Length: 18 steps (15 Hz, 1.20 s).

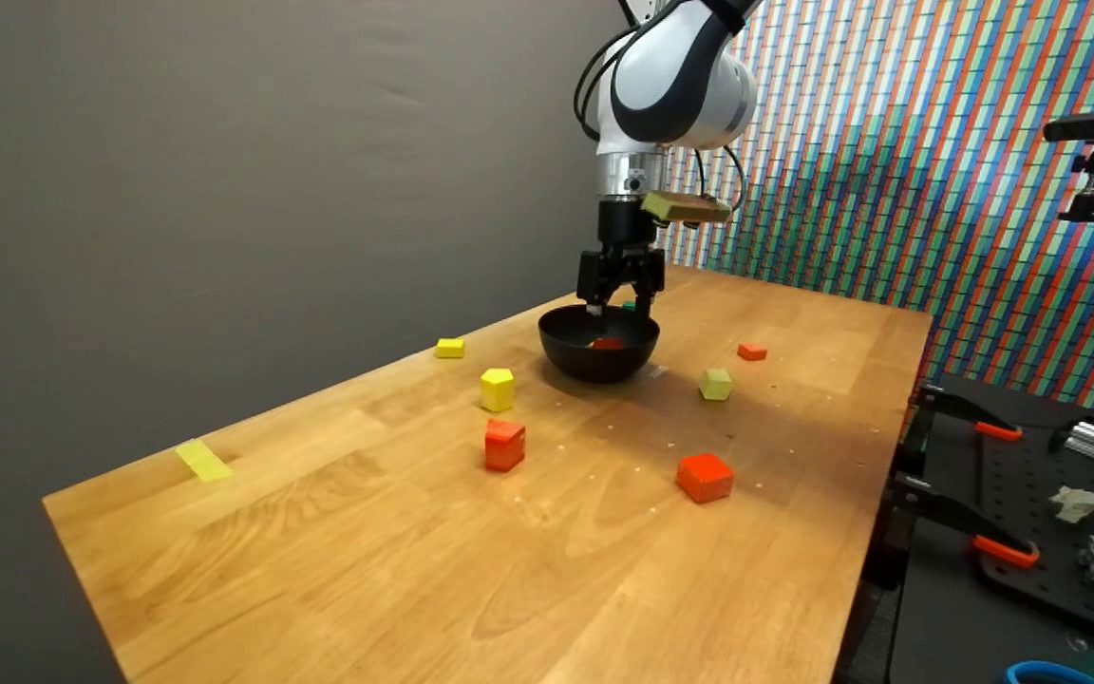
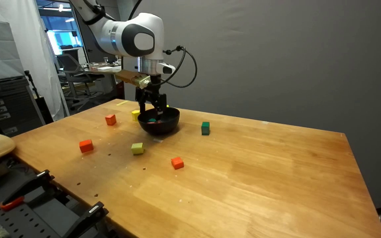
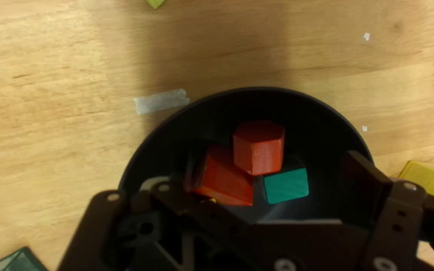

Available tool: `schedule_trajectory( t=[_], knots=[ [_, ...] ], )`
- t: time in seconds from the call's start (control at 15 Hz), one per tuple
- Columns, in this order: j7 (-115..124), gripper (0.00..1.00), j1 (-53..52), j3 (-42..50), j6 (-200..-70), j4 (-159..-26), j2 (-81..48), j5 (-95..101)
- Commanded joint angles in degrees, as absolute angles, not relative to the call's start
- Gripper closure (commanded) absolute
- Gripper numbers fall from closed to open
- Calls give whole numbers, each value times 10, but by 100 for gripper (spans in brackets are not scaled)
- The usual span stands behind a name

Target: Remove the cubes from the bowl

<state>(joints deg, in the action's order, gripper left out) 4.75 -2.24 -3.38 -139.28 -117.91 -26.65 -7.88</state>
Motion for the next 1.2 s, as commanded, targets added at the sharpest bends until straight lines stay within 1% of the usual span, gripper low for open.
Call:
schedule_trajectory(
  t=[0.0,0.33,0.6,0.67,0.73,0.8,0.87,0.93,1.13],
  knots=[
    [119,0,-51,-7,-1366,-1114,-307,-46],
    [158,0,-50,4,-1368,-1076,-349,-57],
    [171,0,-45,5,-1370,-1076,-367,-68],
    [172,1,-44,3,-1369,-1077,-368,-72],
    [172,26,-42,1,-1369,-1079,-368,-76],
    [171,26,-41,-1,-1369,-1081,-366,-80],
    [169,30,-40,-2,-1371,-1084,-363,-84],
    [168,40,-40,-3,-1374,-1086,-361,-89],
    [166,63,-40,-3,-1376,-1089,-355,-93]
  ],
)
